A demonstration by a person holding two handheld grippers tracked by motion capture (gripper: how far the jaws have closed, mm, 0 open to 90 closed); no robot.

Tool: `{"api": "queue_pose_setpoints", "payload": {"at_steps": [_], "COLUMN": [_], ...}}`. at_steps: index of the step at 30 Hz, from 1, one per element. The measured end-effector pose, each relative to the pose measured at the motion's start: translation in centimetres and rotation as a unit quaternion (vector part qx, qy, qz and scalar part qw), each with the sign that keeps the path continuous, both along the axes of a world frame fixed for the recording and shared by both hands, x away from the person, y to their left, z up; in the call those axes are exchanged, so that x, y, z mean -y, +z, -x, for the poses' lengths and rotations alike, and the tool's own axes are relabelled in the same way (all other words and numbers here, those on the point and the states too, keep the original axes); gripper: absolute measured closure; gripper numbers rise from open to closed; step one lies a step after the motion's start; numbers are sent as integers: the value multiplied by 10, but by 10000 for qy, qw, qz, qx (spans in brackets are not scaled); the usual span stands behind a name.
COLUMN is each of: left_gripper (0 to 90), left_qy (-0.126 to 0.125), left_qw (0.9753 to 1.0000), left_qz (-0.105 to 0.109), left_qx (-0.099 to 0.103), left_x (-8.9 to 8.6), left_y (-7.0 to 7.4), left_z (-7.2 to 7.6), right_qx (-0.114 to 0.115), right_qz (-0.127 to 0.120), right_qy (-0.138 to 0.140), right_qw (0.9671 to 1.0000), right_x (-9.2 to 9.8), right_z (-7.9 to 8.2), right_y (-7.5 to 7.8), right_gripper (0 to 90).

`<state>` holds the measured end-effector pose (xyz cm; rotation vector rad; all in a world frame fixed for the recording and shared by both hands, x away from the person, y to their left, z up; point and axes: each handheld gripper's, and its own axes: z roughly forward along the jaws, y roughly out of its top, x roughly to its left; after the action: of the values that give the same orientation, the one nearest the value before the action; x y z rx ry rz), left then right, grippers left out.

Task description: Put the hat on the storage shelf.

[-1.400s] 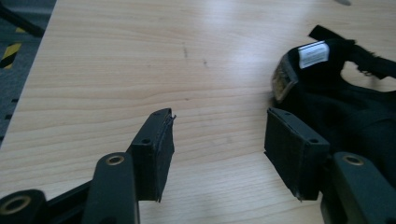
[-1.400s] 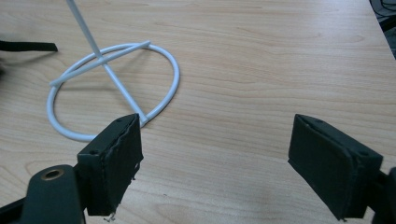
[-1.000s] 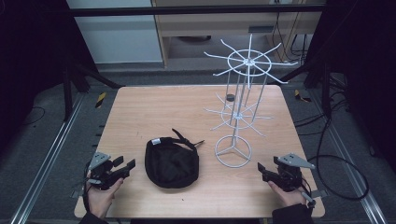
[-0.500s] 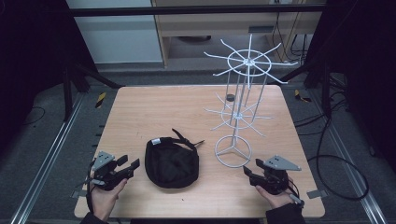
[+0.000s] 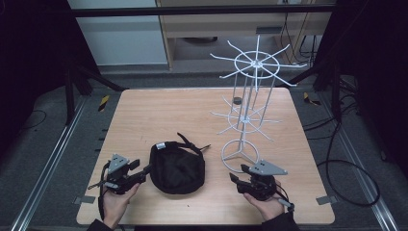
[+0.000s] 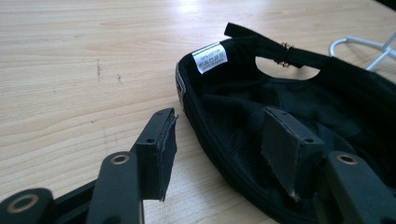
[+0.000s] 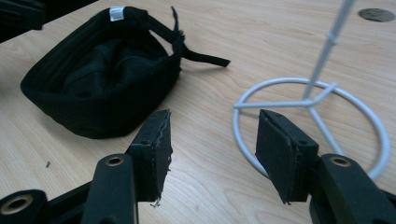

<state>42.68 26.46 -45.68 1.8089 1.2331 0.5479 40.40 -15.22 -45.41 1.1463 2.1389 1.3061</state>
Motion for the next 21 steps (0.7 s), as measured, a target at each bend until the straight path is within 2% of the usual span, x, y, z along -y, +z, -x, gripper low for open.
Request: {"api": "queue_pose_setpoints", "payload": {"at_steps": [6, 9, 17, 21], "left_gripper": [465, 472, 518, 578], "left_qy": [-39, -53, -52, -28], "left_qw": [9998, 9993, 9987, 9983], "left_qz": [-172, -347, -431, -476], "left_qx": [-90, -151, -257, -347], "left_x": [6, 10, 17, 20], "left_y": [-6, -10, -16, -19], "left_z": [-6, -10, -19, -24], "right_qx": [-79, -89, -161, -151], "right_qz": [53, 42, 21, -32], "right_qy": [178, 309, 472, 560], "right_qw": [9998, 9995, 9988, 9983], "right_x": [-19, -28, -44, -59], "right_z": [-2, -4, -8, -11], "right_y": [-4, -5, -8, -7], "right_gripper": [455, 451, 453, 454]}}
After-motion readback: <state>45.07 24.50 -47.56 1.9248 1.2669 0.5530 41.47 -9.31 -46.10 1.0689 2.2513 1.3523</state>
